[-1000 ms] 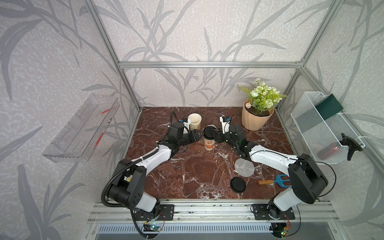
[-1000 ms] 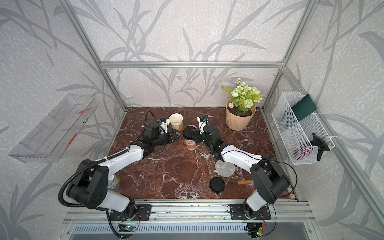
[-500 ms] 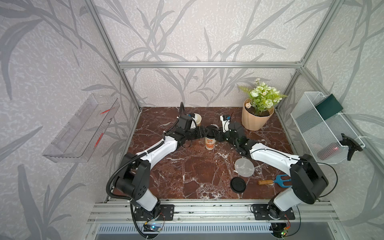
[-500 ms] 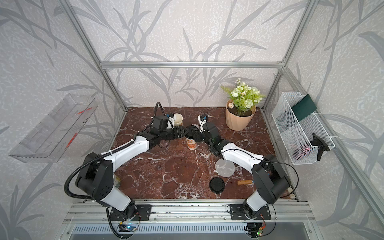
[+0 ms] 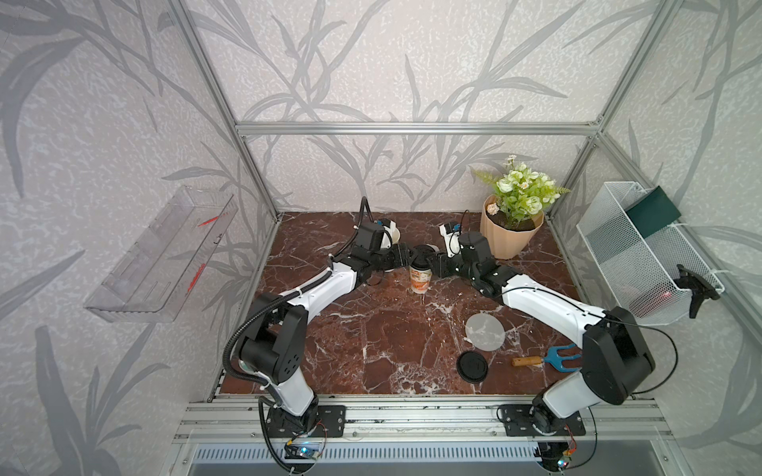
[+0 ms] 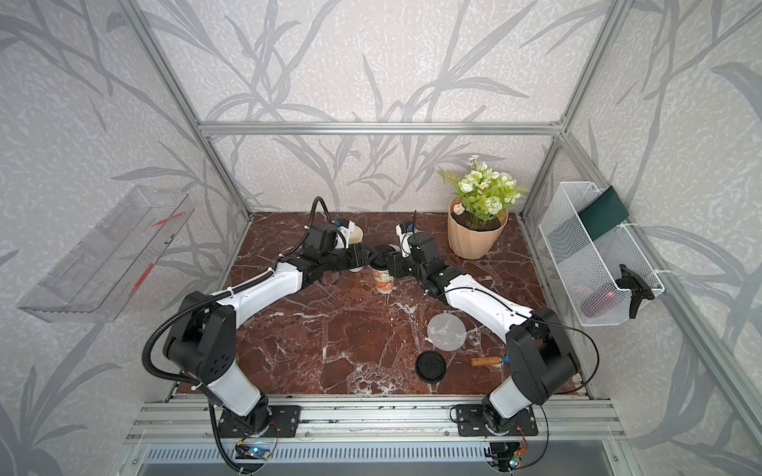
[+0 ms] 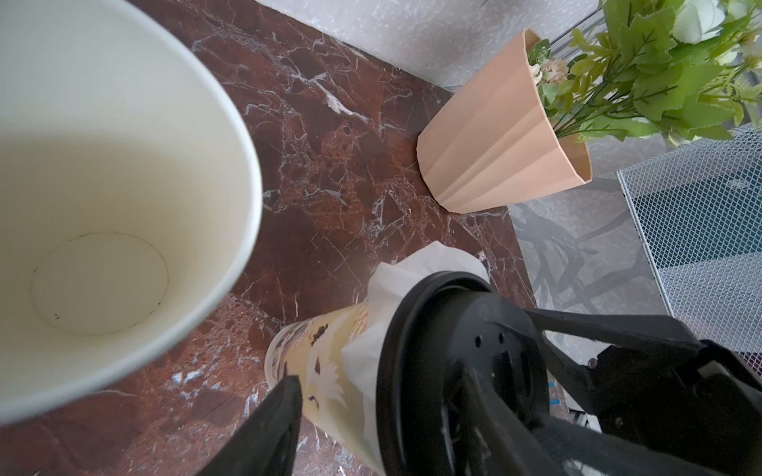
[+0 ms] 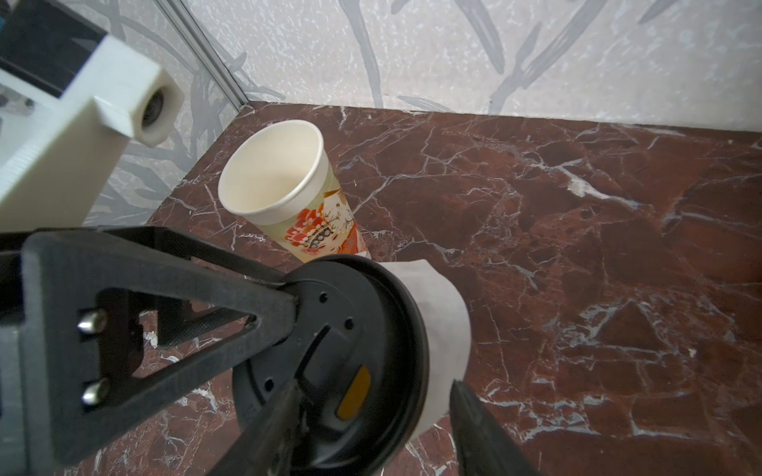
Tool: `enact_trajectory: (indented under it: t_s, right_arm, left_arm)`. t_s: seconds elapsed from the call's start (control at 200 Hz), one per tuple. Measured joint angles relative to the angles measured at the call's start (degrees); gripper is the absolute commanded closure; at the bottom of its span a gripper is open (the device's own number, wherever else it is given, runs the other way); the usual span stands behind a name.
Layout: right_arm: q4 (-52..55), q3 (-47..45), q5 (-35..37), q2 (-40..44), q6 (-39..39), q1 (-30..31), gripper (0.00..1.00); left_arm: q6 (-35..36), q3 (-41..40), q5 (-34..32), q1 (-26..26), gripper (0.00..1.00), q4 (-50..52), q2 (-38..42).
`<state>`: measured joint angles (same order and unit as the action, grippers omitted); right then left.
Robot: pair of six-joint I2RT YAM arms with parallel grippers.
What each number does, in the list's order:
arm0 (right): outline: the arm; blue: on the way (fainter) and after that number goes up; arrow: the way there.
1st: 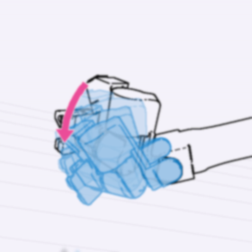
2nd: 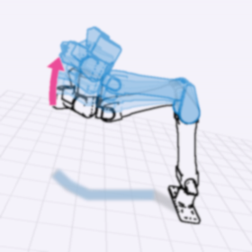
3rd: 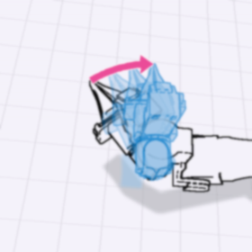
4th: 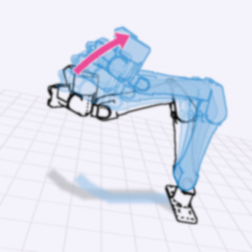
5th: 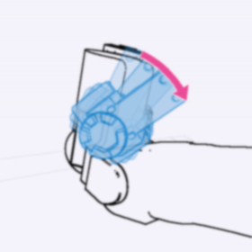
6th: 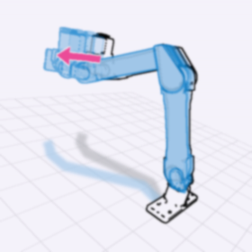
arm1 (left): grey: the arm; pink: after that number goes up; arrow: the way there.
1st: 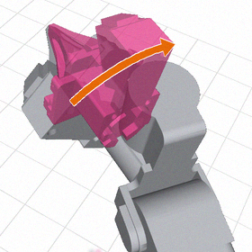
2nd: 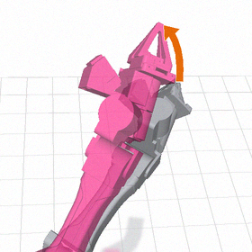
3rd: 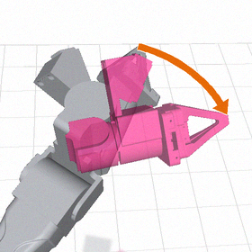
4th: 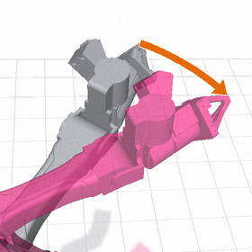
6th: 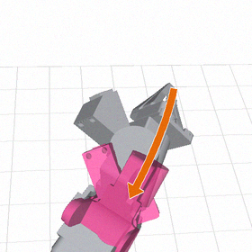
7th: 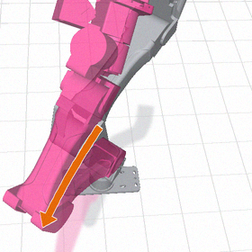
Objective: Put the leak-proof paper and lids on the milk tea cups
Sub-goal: Secure the cup lid on the cup.
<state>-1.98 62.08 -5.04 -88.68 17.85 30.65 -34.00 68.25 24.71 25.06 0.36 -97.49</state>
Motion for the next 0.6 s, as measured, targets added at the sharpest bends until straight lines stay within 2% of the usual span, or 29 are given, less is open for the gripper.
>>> enact_trajectory:
  t_s: [0.195,0.6]
  right_arm:
    - [-2.40,-0.68,-2.14,0.76,2.36,-3.08,0.43]
    - [-6.73,-1.20,-1.81,-2.47,4.66,-3.06,0.48]
  left_arm:
    - [1.05,1.31,0.81,-0.07,0.41,0.46,-1.14]
    - [2.12,2.21,1.70,-0.31,0.41,1.46,-1.92]
